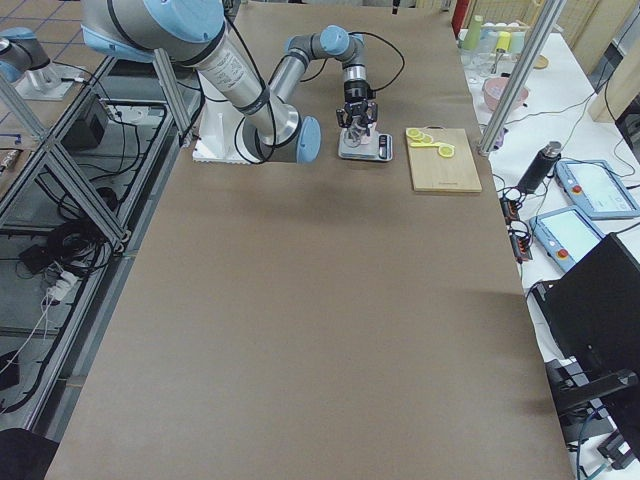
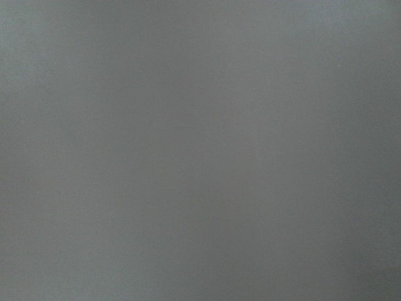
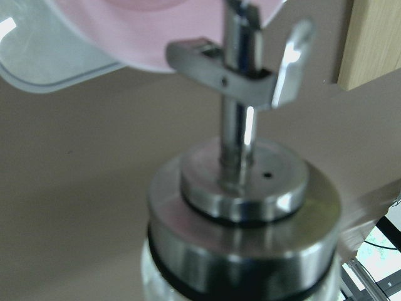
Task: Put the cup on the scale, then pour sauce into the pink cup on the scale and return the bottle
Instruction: 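Tilt the bottle with the right gripper to pour into the pink cup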
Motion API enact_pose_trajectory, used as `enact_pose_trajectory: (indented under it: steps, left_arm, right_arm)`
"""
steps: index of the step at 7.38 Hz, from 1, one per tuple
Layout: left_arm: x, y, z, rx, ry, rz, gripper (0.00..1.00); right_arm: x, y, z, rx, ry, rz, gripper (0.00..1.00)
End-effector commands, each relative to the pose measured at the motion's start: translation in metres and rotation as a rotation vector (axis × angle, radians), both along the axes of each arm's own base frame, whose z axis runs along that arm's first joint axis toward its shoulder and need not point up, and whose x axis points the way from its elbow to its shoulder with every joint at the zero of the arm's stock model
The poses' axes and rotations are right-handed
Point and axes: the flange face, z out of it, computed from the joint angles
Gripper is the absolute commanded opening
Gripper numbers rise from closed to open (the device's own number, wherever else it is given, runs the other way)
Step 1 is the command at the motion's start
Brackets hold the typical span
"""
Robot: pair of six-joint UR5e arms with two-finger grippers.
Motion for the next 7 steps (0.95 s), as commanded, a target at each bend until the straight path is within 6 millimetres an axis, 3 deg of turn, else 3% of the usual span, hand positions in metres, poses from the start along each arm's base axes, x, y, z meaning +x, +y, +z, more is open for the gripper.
enact_pose_trajectory:
  steps: [1, 7]
  left_arm:
    - [0.0000, 0.0001, 0.0002, 0.000, 0.000, 0.001, 0.98]
    - [-0.0012, 0.0010, -0.0071, 0.013, 0.002, -0.002, 0.98]
  right_arm:
    - [0.0003, 0.0013, -0.0005, 0.005, 0.024, -0.019, 0.00]
    - [0.0045, 0.0020, 0.0027, 0.017, 0.095, -0.079, 0.00]
